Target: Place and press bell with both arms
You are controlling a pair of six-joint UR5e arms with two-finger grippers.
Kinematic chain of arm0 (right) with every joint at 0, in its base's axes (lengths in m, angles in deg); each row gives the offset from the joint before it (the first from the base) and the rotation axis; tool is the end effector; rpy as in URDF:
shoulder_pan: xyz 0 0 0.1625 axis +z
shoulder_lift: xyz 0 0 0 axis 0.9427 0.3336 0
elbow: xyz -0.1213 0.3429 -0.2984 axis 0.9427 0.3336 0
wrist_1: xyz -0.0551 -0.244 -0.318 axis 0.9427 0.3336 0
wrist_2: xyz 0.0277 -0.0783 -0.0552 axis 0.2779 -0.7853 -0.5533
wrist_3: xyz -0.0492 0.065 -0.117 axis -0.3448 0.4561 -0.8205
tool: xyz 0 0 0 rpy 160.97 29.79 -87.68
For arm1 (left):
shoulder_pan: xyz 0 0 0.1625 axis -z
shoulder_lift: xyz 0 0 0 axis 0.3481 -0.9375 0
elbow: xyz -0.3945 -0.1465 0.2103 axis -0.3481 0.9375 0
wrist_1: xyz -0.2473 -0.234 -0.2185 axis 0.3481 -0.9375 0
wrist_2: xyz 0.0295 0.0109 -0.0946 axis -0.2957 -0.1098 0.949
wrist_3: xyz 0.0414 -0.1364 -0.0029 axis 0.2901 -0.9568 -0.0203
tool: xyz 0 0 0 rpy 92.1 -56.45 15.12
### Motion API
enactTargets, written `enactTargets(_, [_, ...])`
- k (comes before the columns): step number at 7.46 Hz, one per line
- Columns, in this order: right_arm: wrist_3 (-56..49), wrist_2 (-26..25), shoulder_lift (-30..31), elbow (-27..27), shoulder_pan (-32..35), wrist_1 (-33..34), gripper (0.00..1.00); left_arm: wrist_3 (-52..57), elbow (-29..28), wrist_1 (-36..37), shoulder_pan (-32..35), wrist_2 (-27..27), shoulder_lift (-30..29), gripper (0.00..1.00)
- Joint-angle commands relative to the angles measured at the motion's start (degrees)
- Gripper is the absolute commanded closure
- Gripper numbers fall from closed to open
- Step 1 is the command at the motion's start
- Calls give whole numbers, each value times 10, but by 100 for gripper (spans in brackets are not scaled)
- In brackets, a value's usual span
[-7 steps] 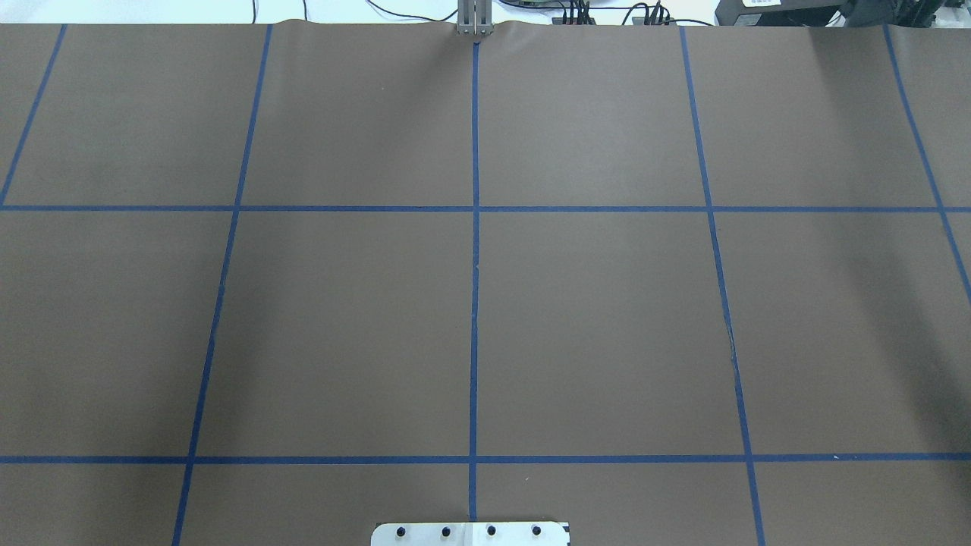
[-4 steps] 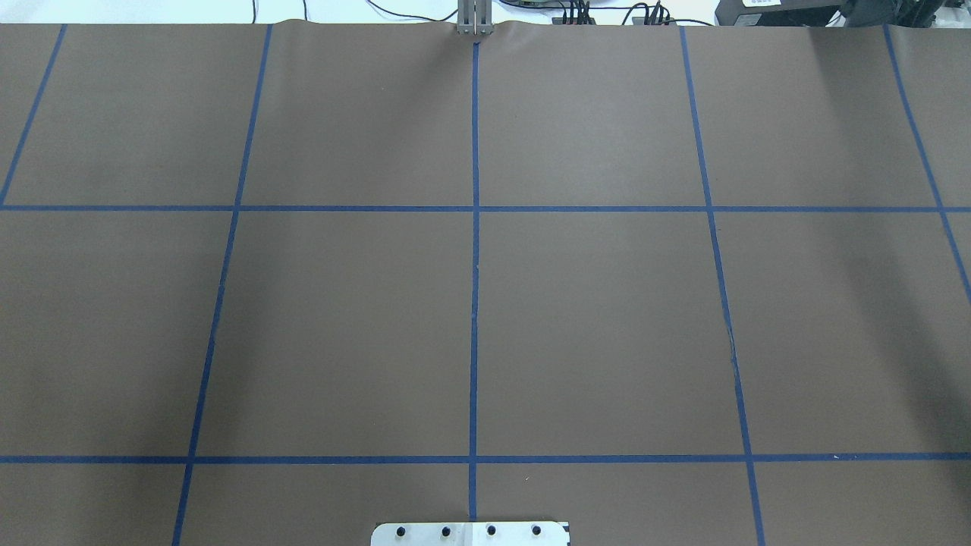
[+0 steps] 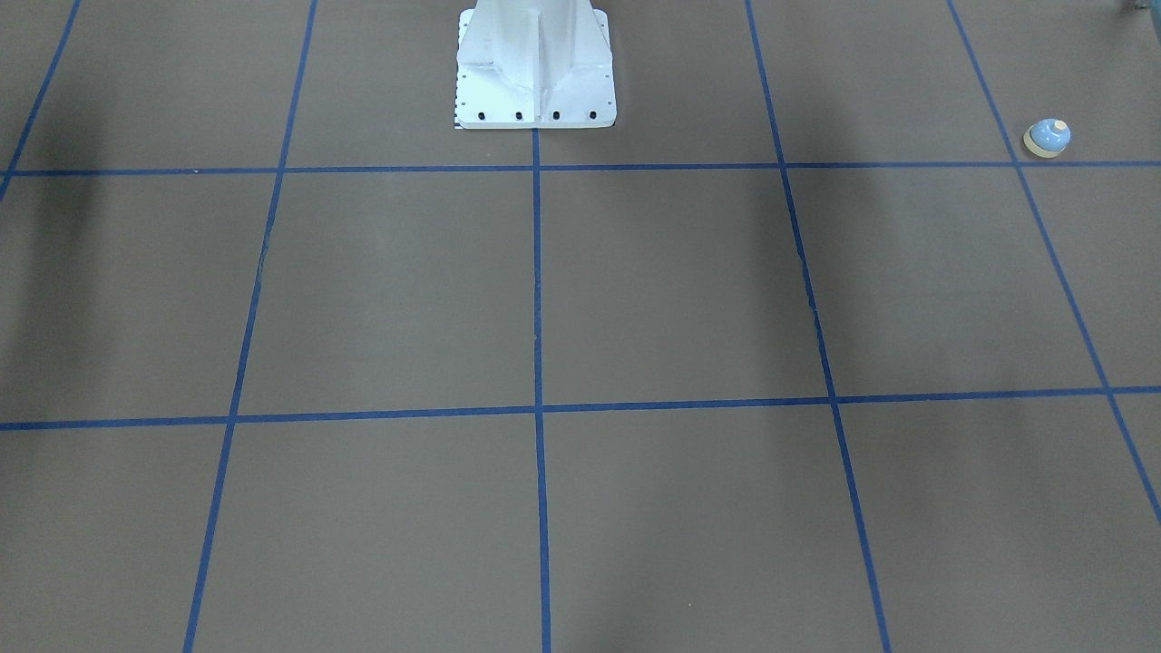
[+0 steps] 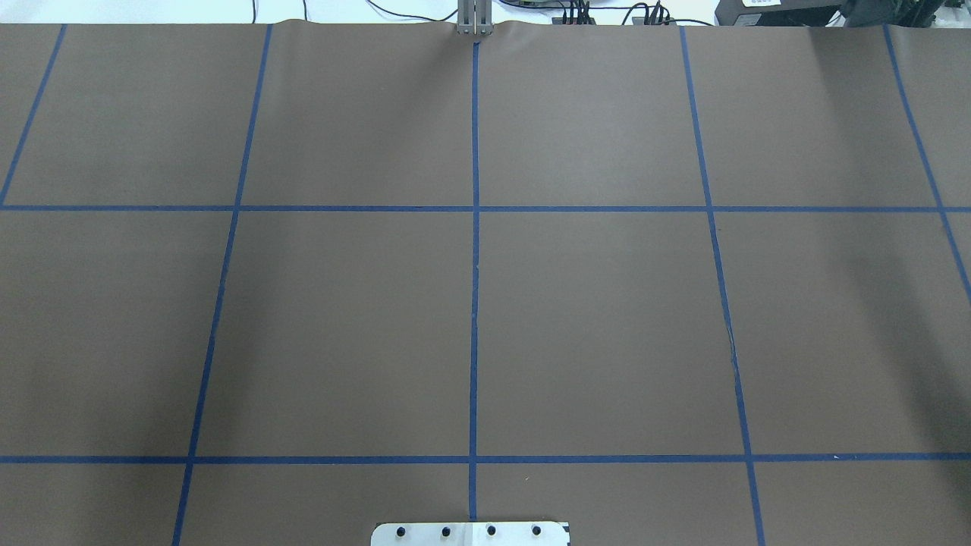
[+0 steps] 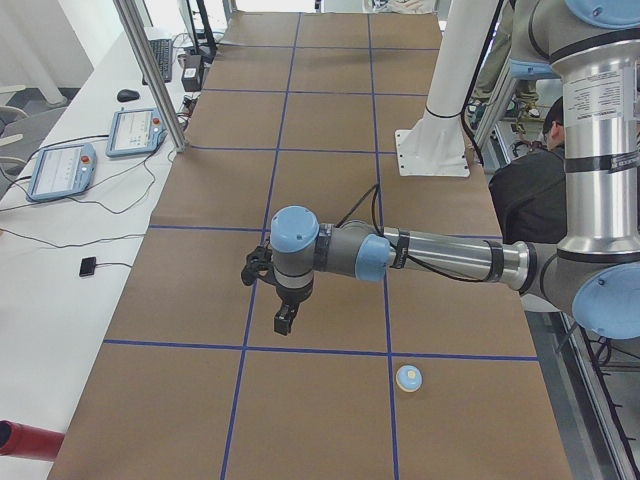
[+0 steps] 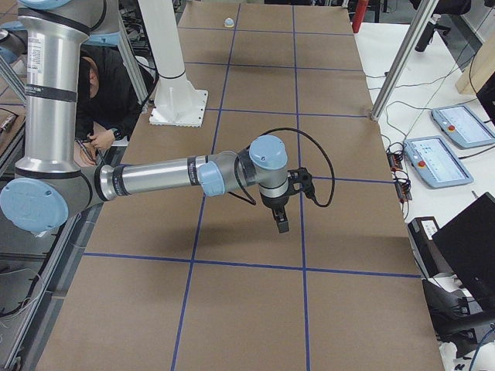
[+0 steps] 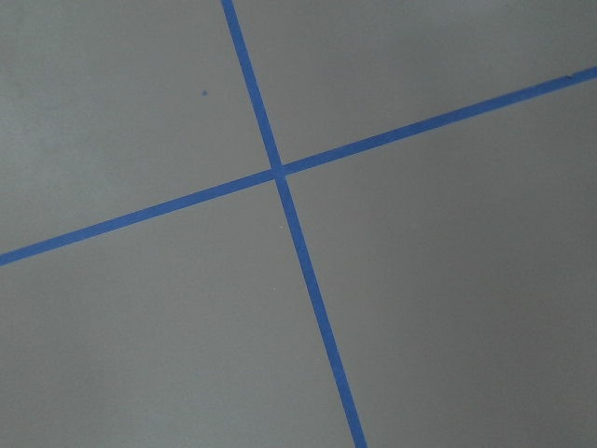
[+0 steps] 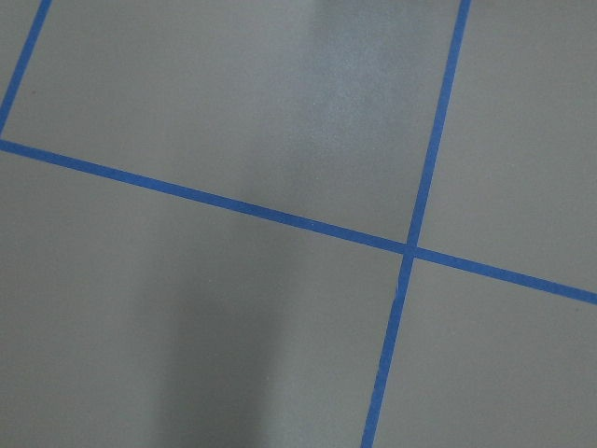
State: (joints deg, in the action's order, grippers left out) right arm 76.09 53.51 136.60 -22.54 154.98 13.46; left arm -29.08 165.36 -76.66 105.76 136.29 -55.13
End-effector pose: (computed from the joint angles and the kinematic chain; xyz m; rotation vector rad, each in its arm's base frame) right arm -0.0080 -0.4466 0.6312 0.2693 -0.7710 -0.1972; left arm -0.0024 -0.4282 0.6793 0.1750 0.7384 0.2836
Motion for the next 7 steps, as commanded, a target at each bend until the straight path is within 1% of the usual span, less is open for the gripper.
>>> enactTargets(1, [2, 7, 4, 1, -11, -6, 0, 4, -35, -2, -30, 1, 17, 0])
enactTargets(2, [2, 6, 4, 1, -11, -6, 0, 4, -48, -1, -56, 0, 28, 0])
enactTargets(5, [1, 5, 5, 1, -12, -6, 0, 5, -55, -1, -116, 1, 113, 0])
enactTargets(7, [0, 3, 5, 1, -12, -6, 0, 7, -93, -1, -164, 2, 124, 0])
